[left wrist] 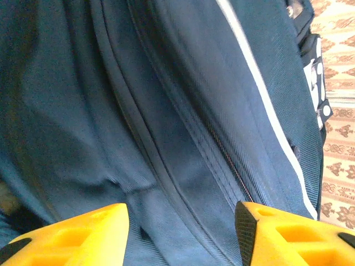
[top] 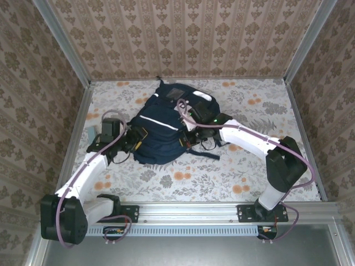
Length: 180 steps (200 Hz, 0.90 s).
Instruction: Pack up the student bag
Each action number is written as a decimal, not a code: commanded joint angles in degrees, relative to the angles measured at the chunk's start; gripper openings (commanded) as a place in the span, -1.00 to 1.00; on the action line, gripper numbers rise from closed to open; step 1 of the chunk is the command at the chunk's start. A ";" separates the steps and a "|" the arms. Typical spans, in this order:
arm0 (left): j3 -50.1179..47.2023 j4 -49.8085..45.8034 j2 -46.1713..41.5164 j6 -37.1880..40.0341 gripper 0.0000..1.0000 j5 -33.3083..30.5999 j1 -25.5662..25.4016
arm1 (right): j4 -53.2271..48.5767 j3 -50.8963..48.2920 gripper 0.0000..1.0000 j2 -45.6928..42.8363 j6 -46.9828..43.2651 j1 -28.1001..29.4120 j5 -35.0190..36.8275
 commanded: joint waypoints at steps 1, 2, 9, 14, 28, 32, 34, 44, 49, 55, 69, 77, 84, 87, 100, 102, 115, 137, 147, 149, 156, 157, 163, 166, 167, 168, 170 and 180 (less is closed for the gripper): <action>-2.47 4.68 -0.85 -5.69 0.10 1.76 -1.53 | 1.61 3.80 -1.00 2.09 1.23 1.27 -0.84; -2.57 4.81 -0.80 -5.89 0.10 1.72 -1.58 | 1.61 3.85 -1.00 2.21 1.28 1.32 -0.78; -3.17 6.16 -0.72 -7.01 0.11 1.94 -2.12 | 1.61 4.36 -1.00 2.69 1.51 1.76 -0.32; -3.59 7.20 -0.45 -7.76 0.10 2.09 -2.46 | 1.57 4.71 -1.00 3.04 1.64 2.03 -0.08; -3.94 9.14 0.71 -8.84 0.08 2.53 -3.15 | 1.59 5.41 -1.00 3.77 1.96 2.75 0.51; -3.98 9.49 1.17 -8.85 0.05 2.56 -3.34 | 1.59 5.54 -1.00 3.90 2.00 2.91 0.64; -3.92 9.75 1.37 -8.97 0.04 2.67 -3.37 | 1.58 5.60 -1.00 3.99 1.95 2.95 0.68; -3.90 10.59 2.22 -9.18 -0.02 2.69 -3.58 | 1.52 5.74 -1.00 4.16 2.08 3.30 0.99; -3.84 10.76 2.66 -9.29 -0.05 2.65 -3.68 | 1.44 5.73 -1.00 4.17 2.11 3.44 1.25; -3.75 10.97 3.02 -9.39 -0.08 2.44 -3.69 | 1.27 5.69 -1.00 4.17 1.97 3.57 1.62; -3.77 10.93 3.52 -9.33 -0.25 1.27 -3.72 | 0.71 5.56 -1.00 4.00 1.57 3.90 2.48; -3.82 10.83 3.63 -9.27 -0.42 0.40 -3.65 | 0.28 5.36 -1.00 3.74 1.13 3.94 3.44; -3.81 10.68 3.74 -9.03 -0.57 -0.30 -3.64 | -0.30 5.17 -1.00 3.48 0.56 3.96 4.53; -3.75 10.50 3.77 -8.93 -0.63 -0.61 -3.64 | -0.47 5.06 -1.00 3.38 0.27 3.98 5.13; -3.73 9.69 3.68 -8.14 -0.86 -1.79 -3.45 | -2.50 4.47 -1.00 2.71 -1.19 3.99 8.95; -3.66 9.47 3.65 -8.02 -0.90 -2.00 -3.42 | -2.69 4.39 -1.00 2.64 -1.50 4.01 9.61; -3.64 8.17 3.38 -6.97 -1.00 -3.15 -3.20 | -3.83 3.67 -1.00 1.71 -2.80 3.81 14.27; -3.72 6.47 2.98 -5.60 -1.00 -4.12 -2.62 | -5.73 3.44 -1.00 1.02 -3.71 2.94 20.30; -3.86 6.27 2.76 -5.39 -1.00 -4.29 -2.46 | -6.37 3.61 -1.00 1.05 -3.07 2.14 22.27; -3.89 6.28 2.71 -5.29 -1.00 -4.30 -2.42 | -6.45 3.69 -1.00 1.15 -2.85 1.94 22.55; -3.91 6.18 2.67 -5.15 -1.00 -4.30 -2.41 | -6.80 3.88 -1.00 1.25 -1.91 1.23 23.44; -3.90 6.17 2.62 -5.14 -1.00 -4.30 -2.41 | -6.84 3.91 -1.00 1.33 -1.59 0.99 23.72; -3.90 6.17 2.58 -5.05 -1.00 -4.30 -2.34 | -6.98 4.14 -1.00 1.51 -0.69 0.44 24.50; -3.90 6.13 2.58 -5.05 -1.00 -4.30 -2.32 | -7.17 4.35 -1.00 1.64 -0.11 0.15 24.94; -3.90 6.15 2.54 -5.05 -1.00 -4.25 -2.37 | -7.22 4.43 -1.00 1.76 -0.01 0.06 25.08; -3.90 6.16 2.56 -5.05 -1.00 -4.23 -2.34 | -7.24 4.47 -1.00 1.78 0.22 -0.03 25.24; -3.90 6.17 2.57 -5.05 -1.00 -4.21 -2.33 | -7.44 4.68 -1.00 1.97 0.56 -0.25 25.57; -3.92 6.29 2.54 -4.98 -1.00 -3.99 -2.31 | -8.38 5.64 -1.00 2.74 2.32 -1.04 27.37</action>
